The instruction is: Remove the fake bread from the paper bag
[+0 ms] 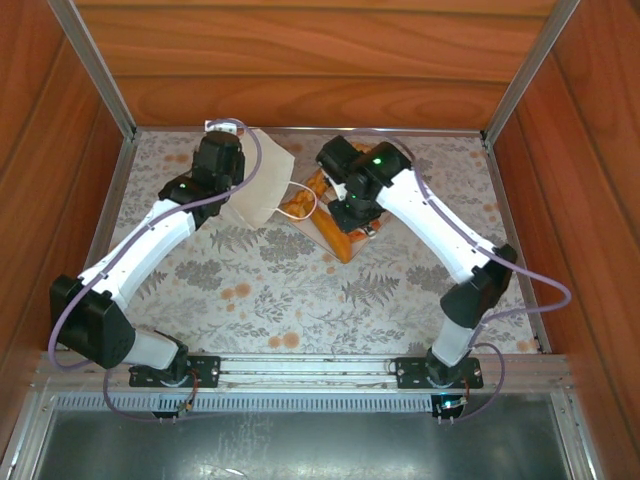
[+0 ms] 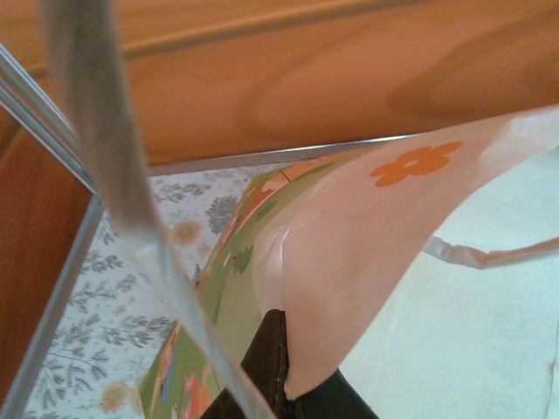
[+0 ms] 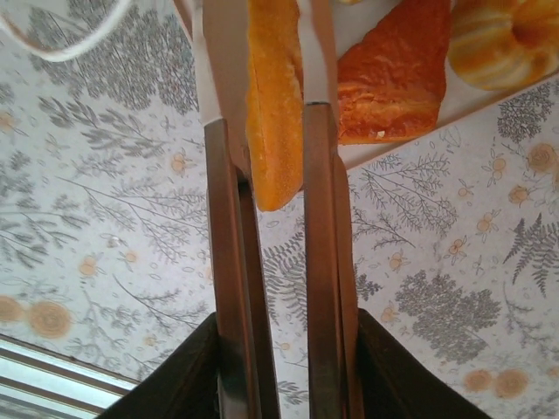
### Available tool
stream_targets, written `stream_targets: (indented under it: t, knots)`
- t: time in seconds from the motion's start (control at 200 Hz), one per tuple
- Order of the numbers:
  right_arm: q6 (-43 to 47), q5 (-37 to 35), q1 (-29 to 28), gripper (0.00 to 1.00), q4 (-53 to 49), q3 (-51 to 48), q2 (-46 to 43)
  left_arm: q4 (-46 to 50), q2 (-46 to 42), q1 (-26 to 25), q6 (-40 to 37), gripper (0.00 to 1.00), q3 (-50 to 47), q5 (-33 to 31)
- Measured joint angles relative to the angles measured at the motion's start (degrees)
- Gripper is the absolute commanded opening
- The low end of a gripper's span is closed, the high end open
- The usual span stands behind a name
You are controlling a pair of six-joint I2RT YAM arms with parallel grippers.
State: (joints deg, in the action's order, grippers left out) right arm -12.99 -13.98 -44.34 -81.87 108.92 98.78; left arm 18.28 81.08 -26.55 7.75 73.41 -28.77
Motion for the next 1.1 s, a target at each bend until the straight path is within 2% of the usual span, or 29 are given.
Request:
stream_targets:
  t: [0.2,0.39,0.575,0.775,1.1]
  knots:
    - [-3.9,0.5,4.5,0.33,4.5,-10.8,-12.7,4.1,-0.3,2.3,6.3,0.00,5.2,6.4]
    - [-9.1,-1.2,11.2,0.34,9.2,-24.6,-27.1,6.8,-1.0,8.1,15.8,0.00,6.3,17.4]
    - [-12.8,-3.3,18.1,0.32,11.2,-35.0,-36.2,7.8,-0.9,13.6,24.5,0.00,6.3,26.0]
    - [-13.6,-3.5,23.9,0.31,15.2,-44.9,-40.4,7.9,1.3,17.6,31.5,0.00,6.3,31.7]
    - [-14.1,-2.1,27.6,0.34,26.5,-55.9,-39.7,5.1,8.9,22.6,37.3,0.00,6.4,39.9]
